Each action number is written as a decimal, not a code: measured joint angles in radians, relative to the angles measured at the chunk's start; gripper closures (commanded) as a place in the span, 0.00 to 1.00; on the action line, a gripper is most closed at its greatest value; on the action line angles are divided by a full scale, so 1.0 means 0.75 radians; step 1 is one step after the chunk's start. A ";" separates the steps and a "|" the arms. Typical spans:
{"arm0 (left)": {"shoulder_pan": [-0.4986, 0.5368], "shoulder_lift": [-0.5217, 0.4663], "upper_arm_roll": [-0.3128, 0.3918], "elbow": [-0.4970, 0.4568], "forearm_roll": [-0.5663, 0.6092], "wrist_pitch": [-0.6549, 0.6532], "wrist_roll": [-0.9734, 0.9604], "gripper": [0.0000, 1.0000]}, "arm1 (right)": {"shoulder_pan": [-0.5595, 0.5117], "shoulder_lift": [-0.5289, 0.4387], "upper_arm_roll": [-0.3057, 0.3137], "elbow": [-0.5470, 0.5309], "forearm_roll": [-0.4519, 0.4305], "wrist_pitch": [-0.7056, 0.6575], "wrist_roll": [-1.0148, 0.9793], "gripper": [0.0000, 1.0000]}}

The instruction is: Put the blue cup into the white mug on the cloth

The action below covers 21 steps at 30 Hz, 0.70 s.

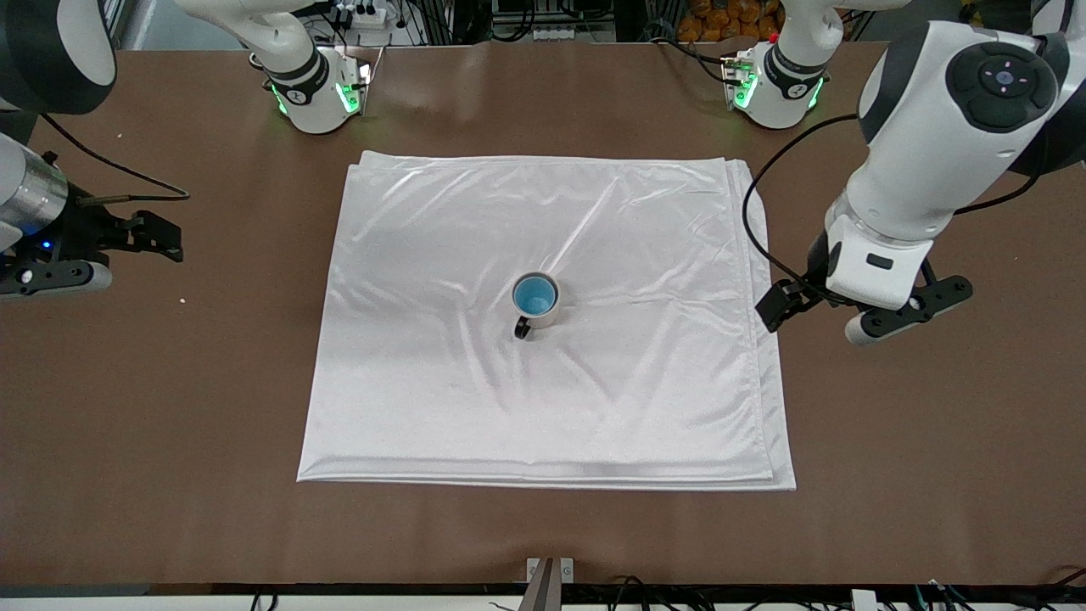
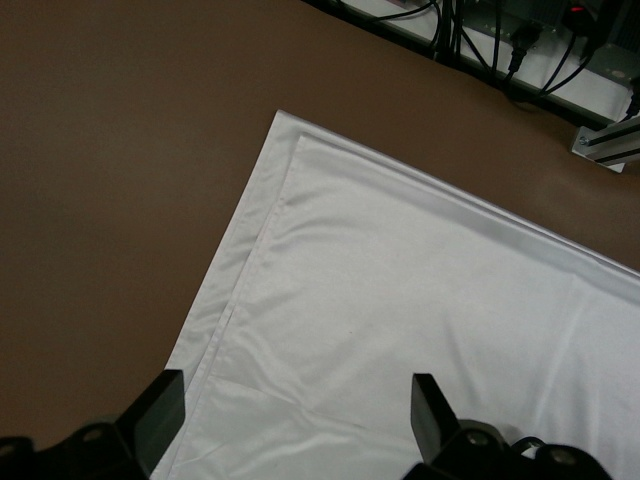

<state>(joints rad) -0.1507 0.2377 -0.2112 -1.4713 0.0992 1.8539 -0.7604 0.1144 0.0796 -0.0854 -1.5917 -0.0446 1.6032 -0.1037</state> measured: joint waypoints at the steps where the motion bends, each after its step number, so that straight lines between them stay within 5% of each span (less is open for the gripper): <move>1: 0.000 -0.002 0.010 0.000 -0.002 -0.001 0.021 0.00 | -0.007 0.000 0.002 0.004 0.001 -0.002 0.000 0.00; 21: 0.050 -0.065 0.170 0.000 -0.015 -0.139 0.678 0.00 | -0.053 -0.016 0.015 0.091 0.114 -0.008 -0.006 0.00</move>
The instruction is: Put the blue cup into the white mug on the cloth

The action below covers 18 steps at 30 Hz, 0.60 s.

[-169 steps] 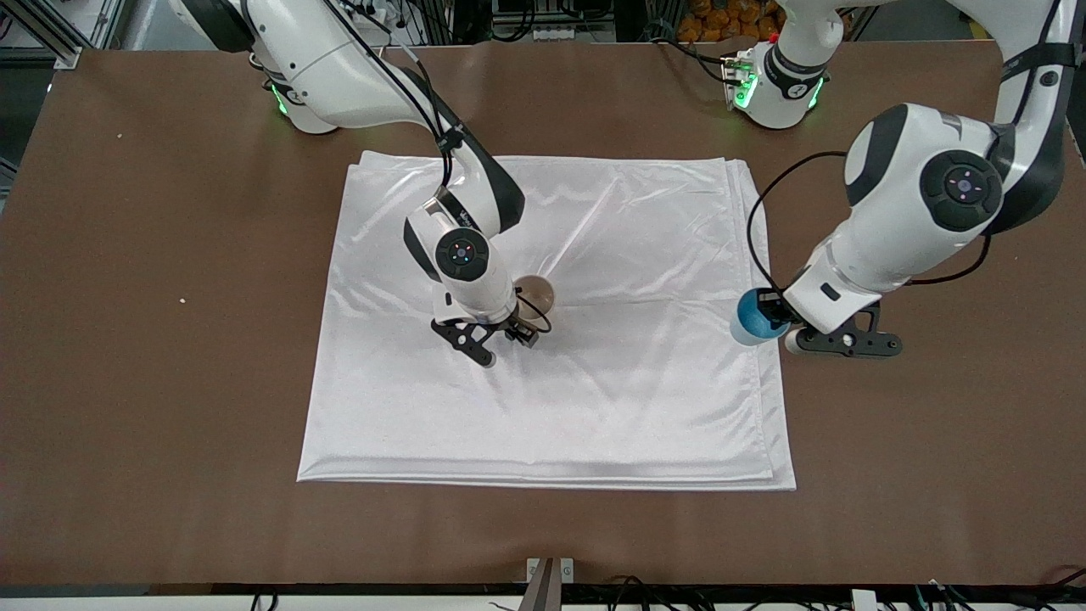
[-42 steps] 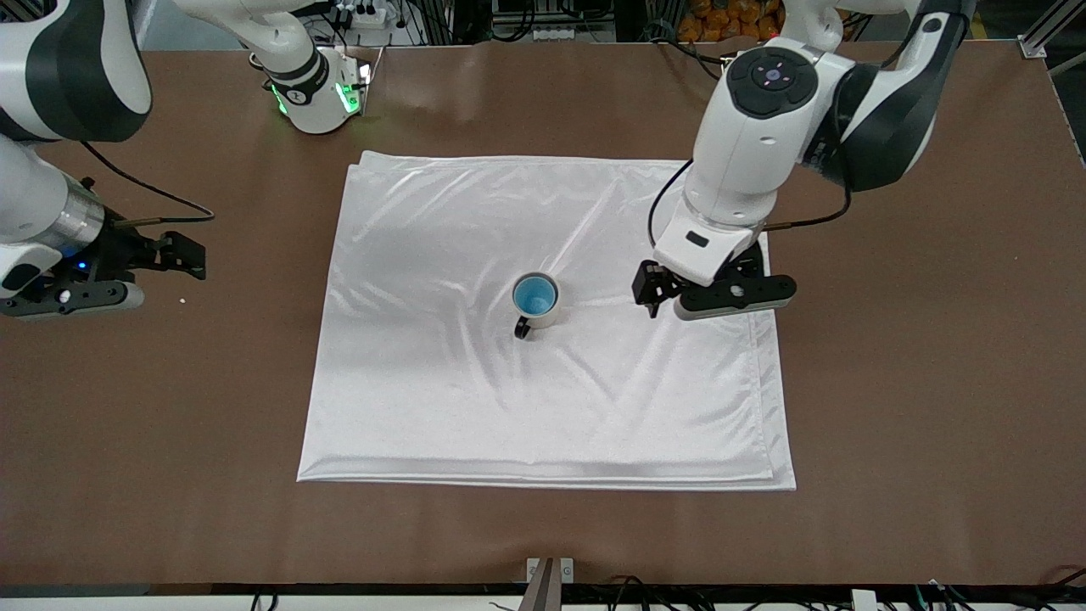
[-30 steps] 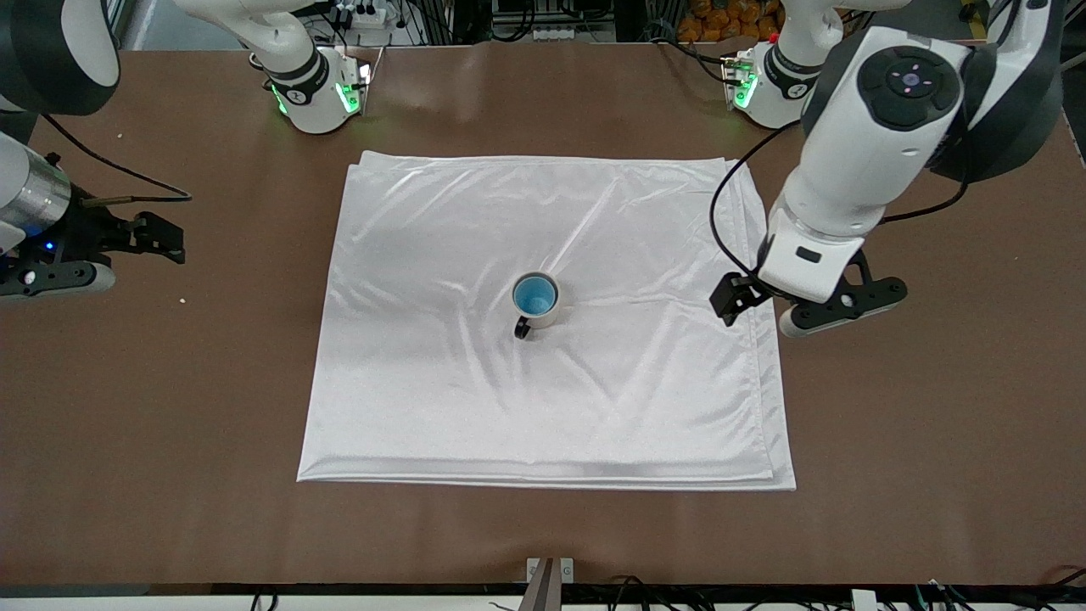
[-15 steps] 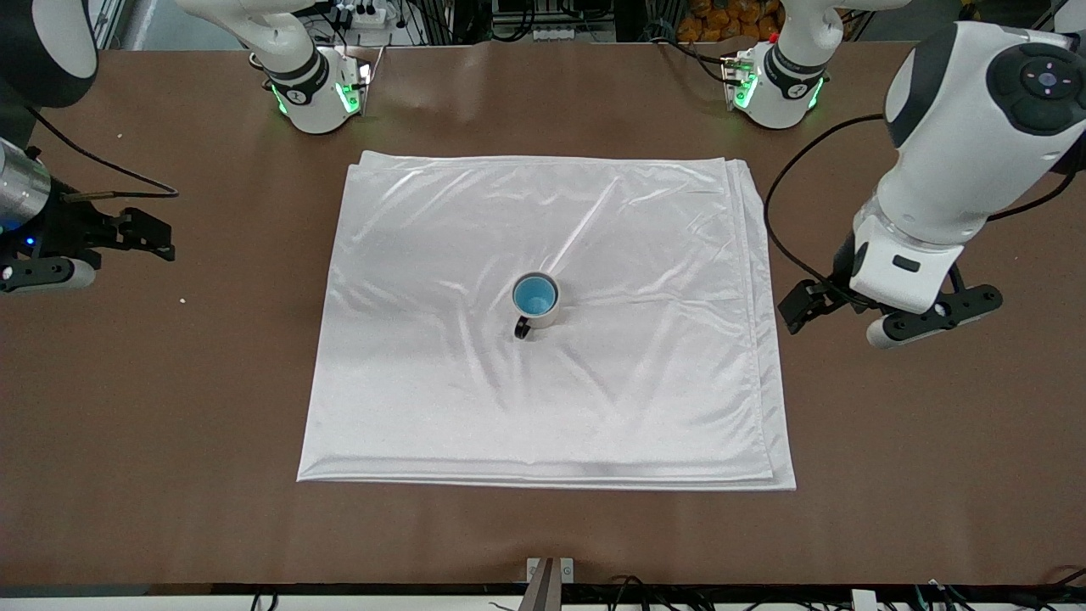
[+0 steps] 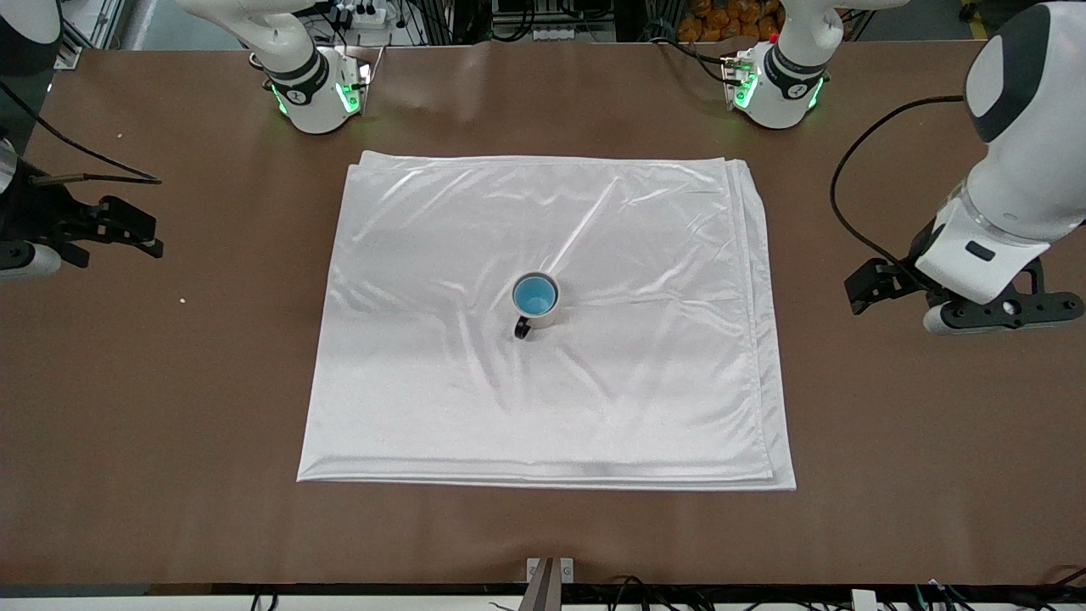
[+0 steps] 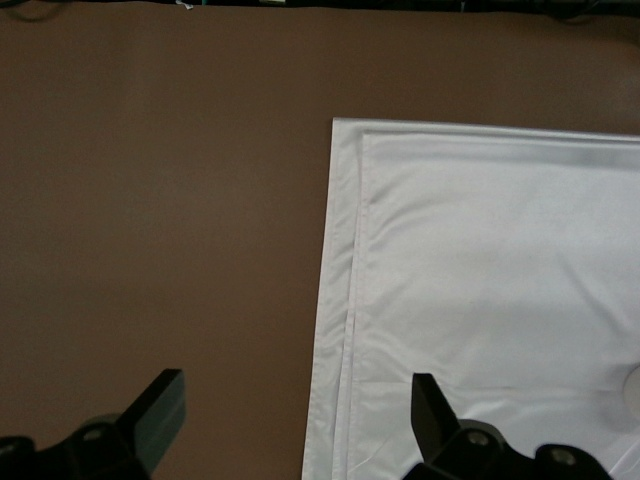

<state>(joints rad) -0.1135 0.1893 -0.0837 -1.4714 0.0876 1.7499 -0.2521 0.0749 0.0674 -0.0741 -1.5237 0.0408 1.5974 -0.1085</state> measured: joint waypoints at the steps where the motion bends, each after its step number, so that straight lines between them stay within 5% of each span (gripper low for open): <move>1: 0.006 -0.004 0.000 0.000 0.000 -0.013 0.013 0.00 | 0.000 -0.001 0.000 0.002 0.000 0.000 0.000 0.00; 18: 0.090 -0.085 -0.002 -0.069 -0.049 -0.075 0.101 0.00 | -0.029 -0.001 -0.006 0.017 -0.010 0.005 -0.076 0.00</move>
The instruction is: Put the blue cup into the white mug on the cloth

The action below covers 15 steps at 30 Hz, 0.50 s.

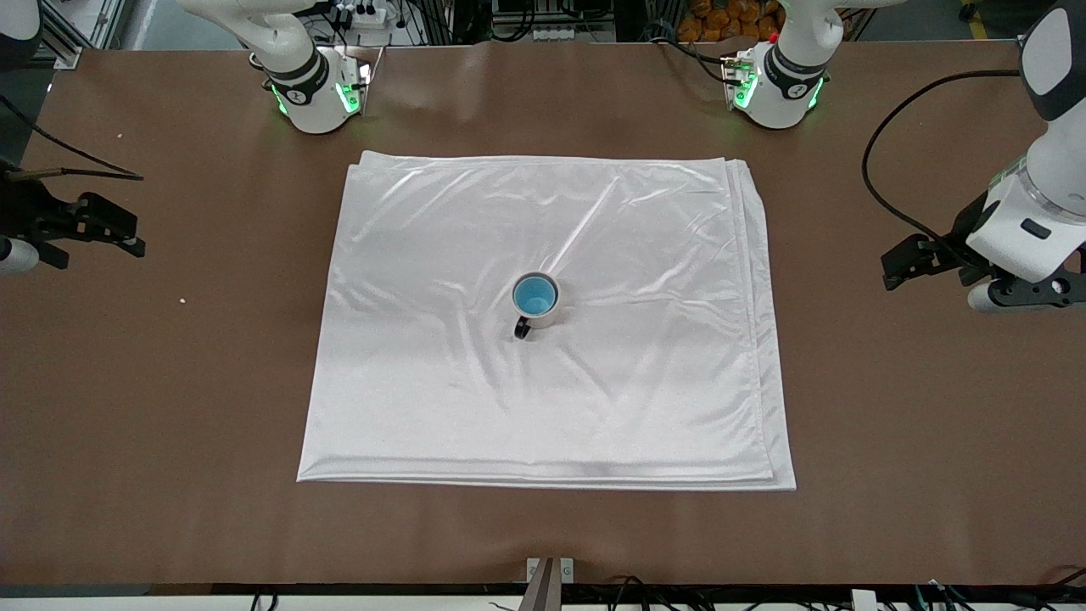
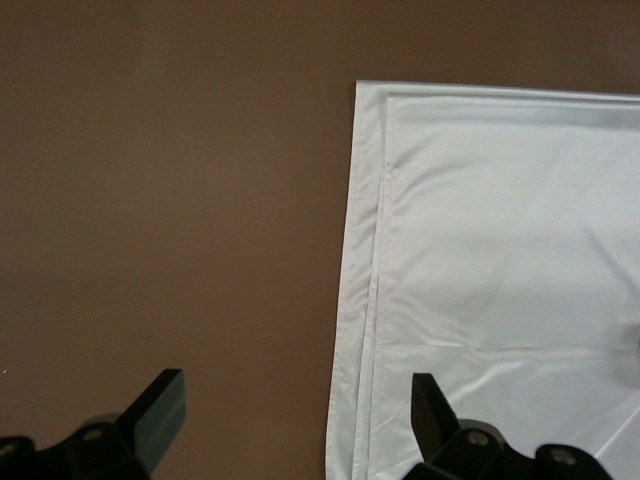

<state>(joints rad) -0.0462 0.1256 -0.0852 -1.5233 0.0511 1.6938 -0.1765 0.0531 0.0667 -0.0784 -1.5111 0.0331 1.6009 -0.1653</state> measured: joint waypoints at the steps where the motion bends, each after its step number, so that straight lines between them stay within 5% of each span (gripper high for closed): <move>1: 0.000 -0.007 -0.001 -0.008 -0.001 0.000 0.000 0.00 | -0.001 0.000 0.000 0.000 0.000 0.000 0.000 0.00; 15: 0.075 -0.090 -0.095 -0.082 -0.013 -0.029 0.000 0.00 | -0.007 0.000 0.000 0.000 -0.001 0.000 0.095 0.00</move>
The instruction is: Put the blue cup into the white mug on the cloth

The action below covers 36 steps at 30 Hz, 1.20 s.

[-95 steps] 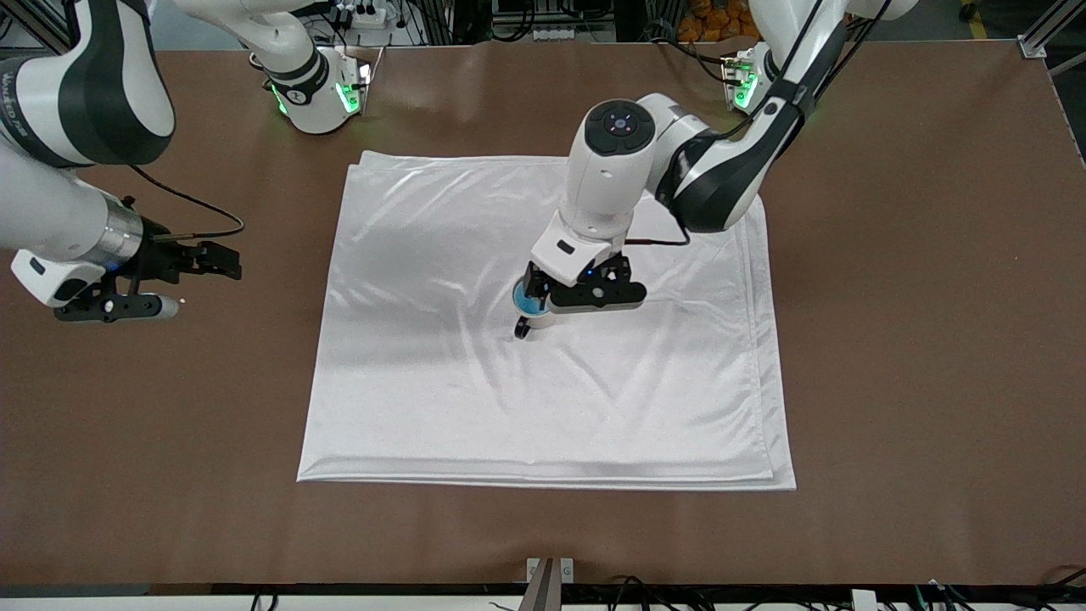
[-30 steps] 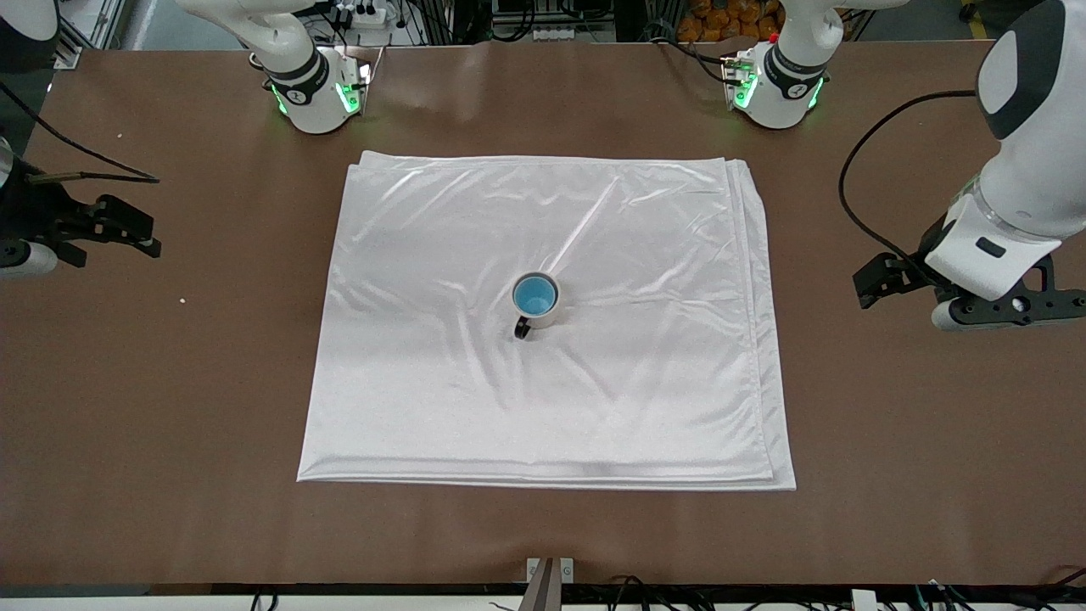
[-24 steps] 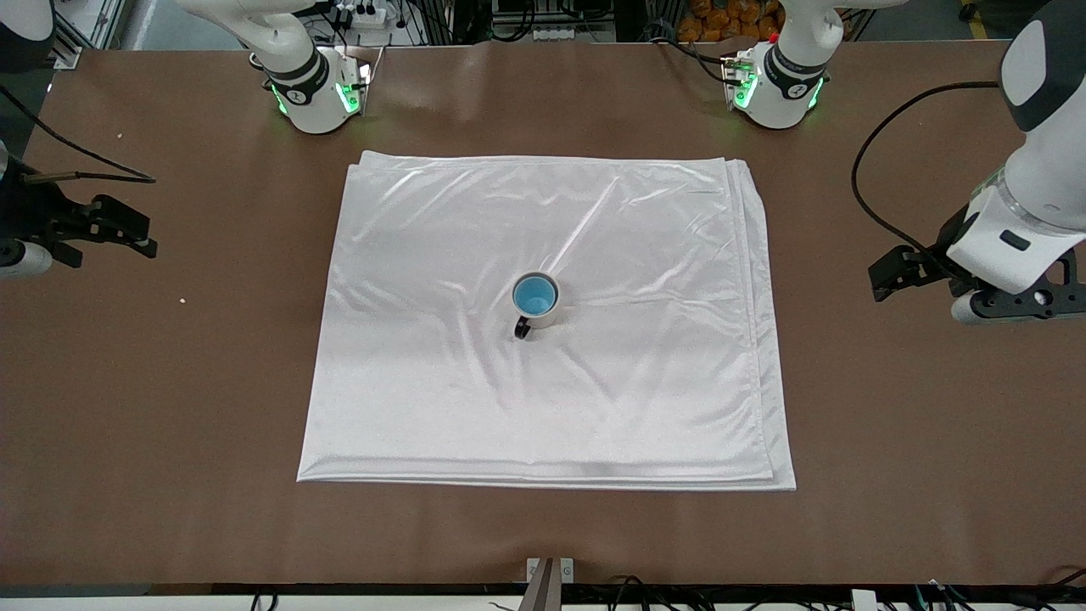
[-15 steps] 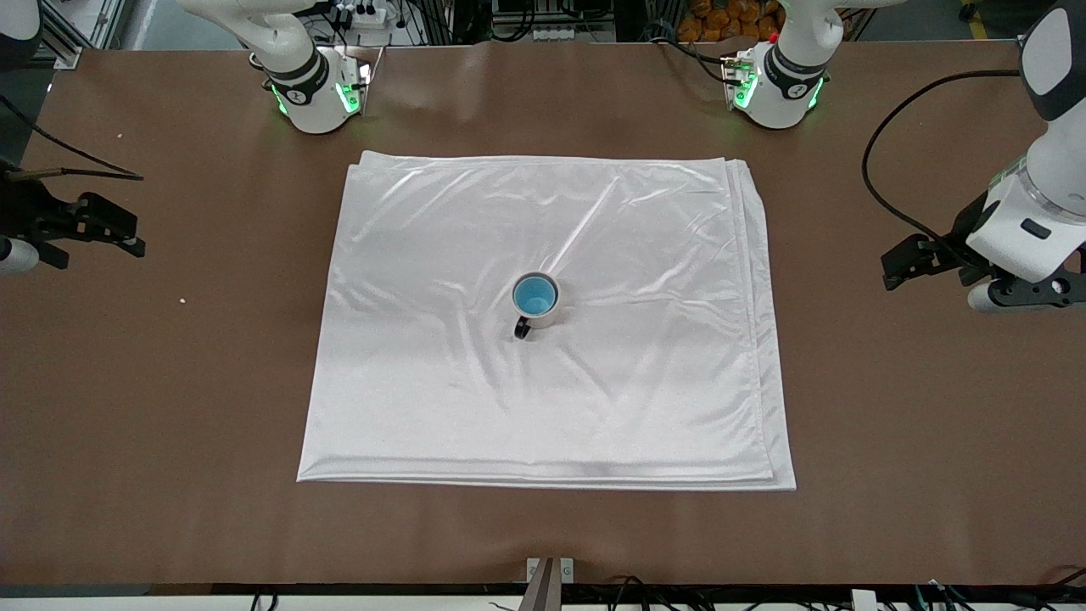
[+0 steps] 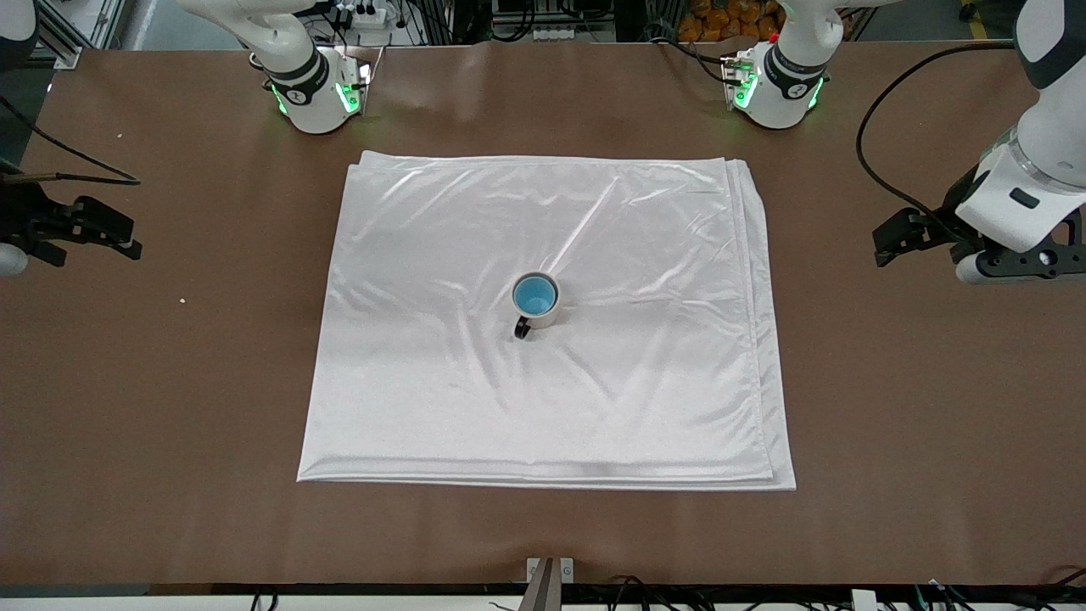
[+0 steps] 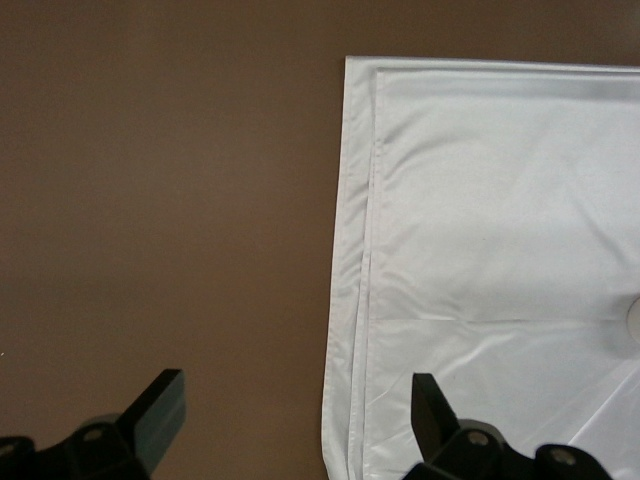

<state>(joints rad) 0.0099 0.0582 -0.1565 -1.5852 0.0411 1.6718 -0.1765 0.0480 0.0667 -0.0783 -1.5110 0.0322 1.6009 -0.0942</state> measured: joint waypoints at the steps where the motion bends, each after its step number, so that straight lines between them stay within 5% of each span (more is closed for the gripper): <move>1: 0.001 -0.003 0.000 -0.003 0.000 -0.005 0.000 0.00 | 0.000 0.000 0.000 0.000 0.000 0.000 0.007 0.00; 36: 0.010 -0.031 0.022 -0.018 -0.001 -0.019 0.001 0.00 | -0.003 0.000 0.001 0.000 -0.044 -0.016 0.086 0.00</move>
<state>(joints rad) 0.0176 0.0352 -0.1398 -1.5986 0.0404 1.6573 -0.1759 0.0454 0.0667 -0.0778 -1.5110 -0.0009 1.5886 -0.0301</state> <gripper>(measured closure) 0.000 0.000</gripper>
